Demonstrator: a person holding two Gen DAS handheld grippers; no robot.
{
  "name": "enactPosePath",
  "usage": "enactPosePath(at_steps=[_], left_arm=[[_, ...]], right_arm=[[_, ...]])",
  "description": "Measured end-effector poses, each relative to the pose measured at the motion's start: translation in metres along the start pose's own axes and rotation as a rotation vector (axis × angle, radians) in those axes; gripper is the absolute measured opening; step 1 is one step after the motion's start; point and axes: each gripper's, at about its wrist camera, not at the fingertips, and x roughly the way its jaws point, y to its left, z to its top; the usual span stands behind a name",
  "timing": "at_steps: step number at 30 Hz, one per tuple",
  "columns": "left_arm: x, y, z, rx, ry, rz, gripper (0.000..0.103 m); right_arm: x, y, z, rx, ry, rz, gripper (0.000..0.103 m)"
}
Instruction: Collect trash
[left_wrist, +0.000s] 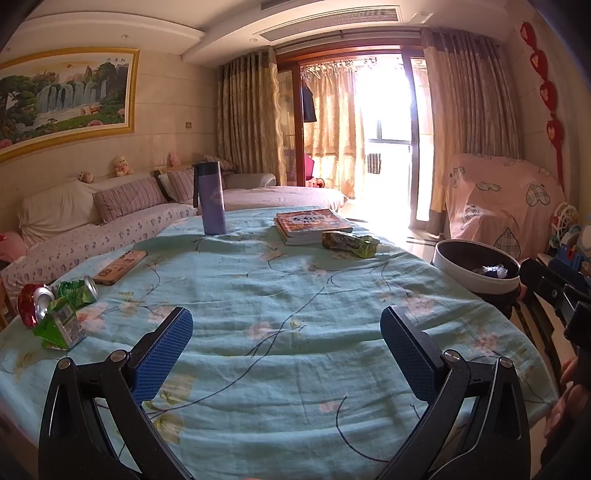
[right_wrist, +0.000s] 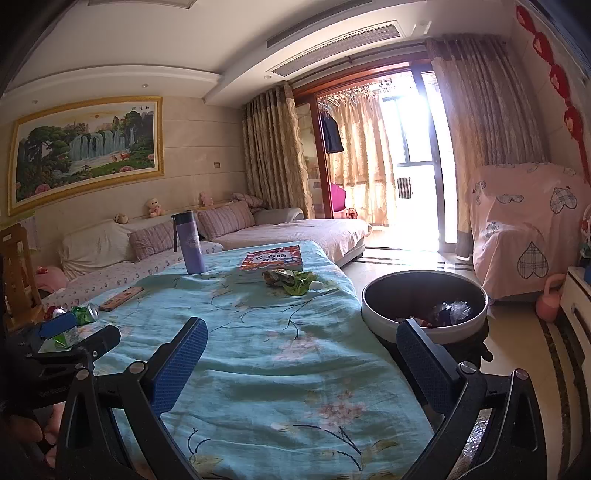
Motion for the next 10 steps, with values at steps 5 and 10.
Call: enactPosePath(at_steps=[5, 10], left_arm=[[0.0023, -0.0014, -0.0006, 0.001, 0.007, -0.001, 0.103], [0.0061, -0.0017, -0.001, -0.001, 0.024, -0.005, 0.103]], right_arm=[[0.0022, -0.0006, -0.0007, 0.004, 0.009, 0.006, 0.103], [0.0074, -0.0007, -0.0008, 0.006, 0.033, 0.014, 0.103]])
